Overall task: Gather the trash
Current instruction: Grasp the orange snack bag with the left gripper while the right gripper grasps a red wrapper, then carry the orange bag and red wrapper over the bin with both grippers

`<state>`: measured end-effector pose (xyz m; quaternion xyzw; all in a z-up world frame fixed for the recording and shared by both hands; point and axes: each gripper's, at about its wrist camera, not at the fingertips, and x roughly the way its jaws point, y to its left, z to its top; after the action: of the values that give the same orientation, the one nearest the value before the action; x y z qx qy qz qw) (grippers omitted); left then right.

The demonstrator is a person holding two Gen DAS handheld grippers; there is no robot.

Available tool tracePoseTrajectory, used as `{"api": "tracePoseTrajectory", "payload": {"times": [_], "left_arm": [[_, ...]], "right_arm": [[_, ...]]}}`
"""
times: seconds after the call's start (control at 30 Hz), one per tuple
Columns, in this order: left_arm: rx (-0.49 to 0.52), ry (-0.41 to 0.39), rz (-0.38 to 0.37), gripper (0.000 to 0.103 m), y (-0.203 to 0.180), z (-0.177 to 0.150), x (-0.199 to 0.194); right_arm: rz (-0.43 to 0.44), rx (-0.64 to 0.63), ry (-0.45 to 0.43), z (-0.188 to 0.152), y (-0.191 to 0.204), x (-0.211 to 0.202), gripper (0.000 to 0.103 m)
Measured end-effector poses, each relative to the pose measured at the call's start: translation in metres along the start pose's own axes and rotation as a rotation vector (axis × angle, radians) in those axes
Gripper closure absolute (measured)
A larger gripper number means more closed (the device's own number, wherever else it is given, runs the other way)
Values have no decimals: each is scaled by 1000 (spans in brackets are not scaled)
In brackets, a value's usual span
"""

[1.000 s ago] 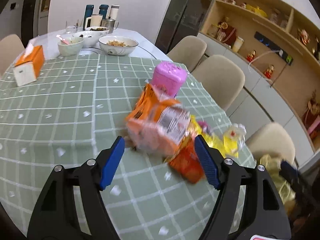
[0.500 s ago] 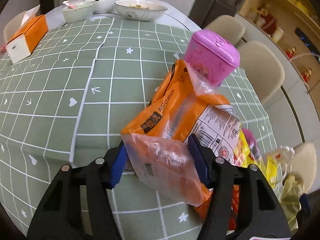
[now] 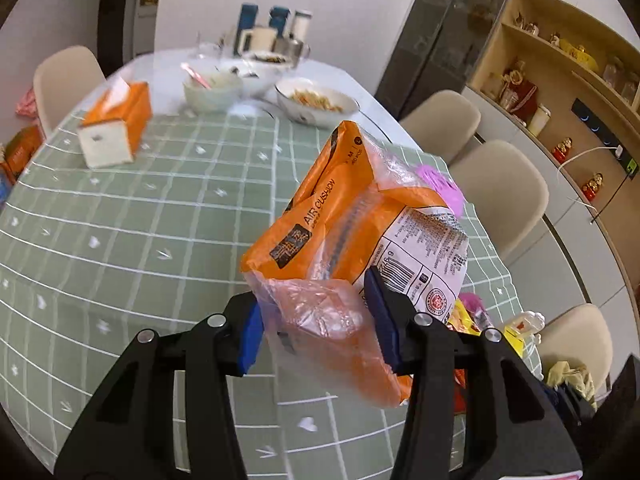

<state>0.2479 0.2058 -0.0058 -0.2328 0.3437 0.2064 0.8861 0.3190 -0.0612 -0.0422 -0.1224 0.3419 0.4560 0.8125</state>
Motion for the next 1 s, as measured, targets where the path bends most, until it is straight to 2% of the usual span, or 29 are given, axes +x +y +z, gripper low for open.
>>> {"api": "tracePoseTrajectory", "payload": {"times": [0.07, 0.17, 0.23, 0.27, 0.33, 0.53, 0.73, 1.0], "left_arm": [[-17, -7, -8, 58, 4, -2, -5], [-28, 1, -26, 58, 7, -8, -8], [-30, 8, -29, 58, 9, -12, -9], [-30, 12, -34, 58, 9, -14, -10], [-23, 18, -43, 58, 7, -20, -11], [10, 20, -98, 58, -13, -31, -21], [143, -30, -137, 57, -57, -38, -44], [271, -59, -279, 57, -132, -41, -71]], "right_arm": [[15, -21, 9, 9, 5, 15, 48], [-8, -56, 58, 13, 11, 39, 55], [-5, -63, 96, 10, 10, 49, 64], [0, -59, 128, 6, 8, 52, 73], [3, -43, 132, 3, 7, 48, 78], [2, 31, 39, 2, -2, -10, 80], [-71, 73, -27, -1, -18, -64, 80], [-218, 162, -145, -19, -52, -150, 80]]}}
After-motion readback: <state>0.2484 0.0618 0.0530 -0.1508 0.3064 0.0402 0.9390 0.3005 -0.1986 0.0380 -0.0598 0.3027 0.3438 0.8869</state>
